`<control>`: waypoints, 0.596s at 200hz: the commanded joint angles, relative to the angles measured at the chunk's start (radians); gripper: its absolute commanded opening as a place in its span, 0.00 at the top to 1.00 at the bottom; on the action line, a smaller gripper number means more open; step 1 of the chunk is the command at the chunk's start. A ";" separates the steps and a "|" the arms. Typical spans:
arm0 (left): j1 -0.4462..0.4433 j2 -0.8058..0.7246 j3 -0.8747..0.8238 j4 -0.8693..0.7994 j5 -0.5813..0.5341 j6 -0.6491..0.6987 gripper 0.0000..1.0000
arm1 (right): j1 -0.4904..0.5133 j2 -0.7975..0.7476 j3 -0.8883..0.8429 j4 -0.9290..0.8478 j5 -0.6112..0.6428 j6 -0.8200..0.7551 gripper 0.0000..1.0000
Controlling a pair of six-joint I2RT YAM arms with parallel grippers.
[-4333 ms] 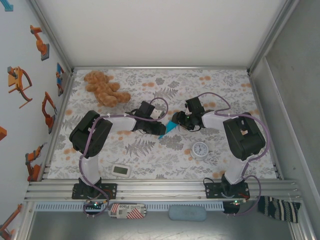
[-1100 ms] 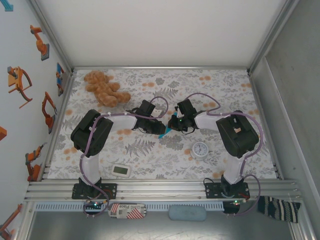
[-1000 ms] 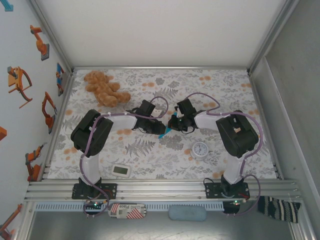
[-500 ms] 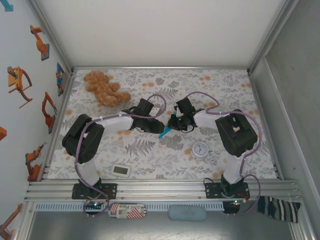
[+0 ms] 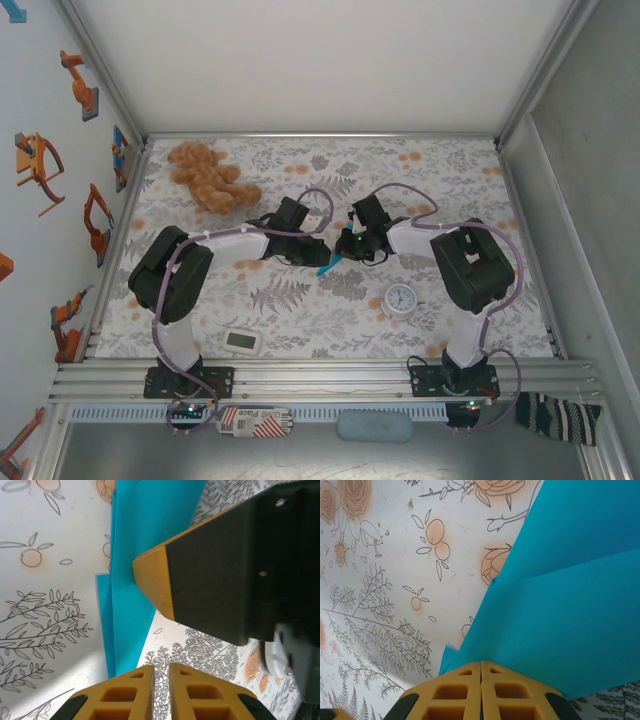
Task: Fold a paper plane with a square sheet of paper (pick it up from the middle)
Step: Fold the wing for the fifth time at the center of the table.
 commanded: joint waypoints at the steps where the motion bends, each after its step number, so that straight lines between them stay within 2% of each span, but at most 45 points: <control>1: -0.004 0.026 0.040 -0.008 0.045 -0.002 0.83 | 0.001 0.041 -0.006 -0.055 0.031 -0.008 0.93; 119: -0.005 0.115 0.096 -0.076 0.016 0.015 0.84 | 0.001 0.015 -0.003 -0.031 -0.001 -0.008 0.89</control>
